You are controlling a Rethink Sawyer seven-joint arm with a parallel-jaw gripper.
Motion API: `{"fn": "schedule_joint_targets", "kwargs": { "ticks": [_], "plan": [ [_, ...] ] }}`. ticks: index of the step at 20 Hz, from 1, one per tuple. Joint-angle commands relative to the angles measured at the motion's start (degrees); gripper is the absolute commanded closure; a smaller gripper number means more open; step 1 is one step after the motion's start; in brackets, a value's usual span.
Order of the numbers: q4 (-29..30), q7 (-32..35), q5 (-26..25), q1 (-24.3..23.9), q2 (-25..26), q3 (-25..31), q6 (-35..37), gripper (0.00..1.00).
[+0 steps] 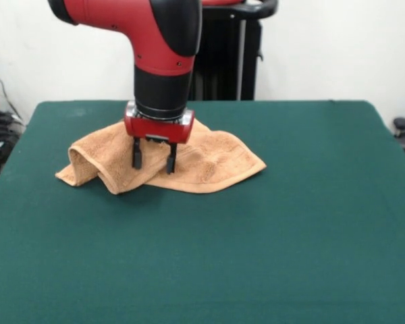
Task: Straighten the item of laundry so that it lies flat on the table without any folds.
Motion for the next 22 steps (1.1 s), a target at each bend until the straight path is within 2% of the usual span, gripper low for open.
{"fn": "schedule_joint_targets", "kwargs": {
  "ticks": [1, 2, 3, 11, 17, 22],
  "plan": [
    [2.4, 9.2, 2.1, 0.7, 0.9, 1.8, 0.6, 0.0],
    [2.4, 9.2, 2.1, 0.8, 0.9, 1.8, 0.6, 0.0],
    [2.5, 9.3, 2.1, 0.8, 0.9, 1.7, 0.6, 1.0],
    [3.0, 9.6, 2.2, 0.8, 0.2, 1.7, 0.2, 1.0],
    [4.5, 8.4, 2.3, 0.2, -2.6, 2.4, 2.2, 1.0],
    [3.6, 8.2, 2.1, -0.1, -1.6, 2.4, 1.9, 1.0]
  ]
}}
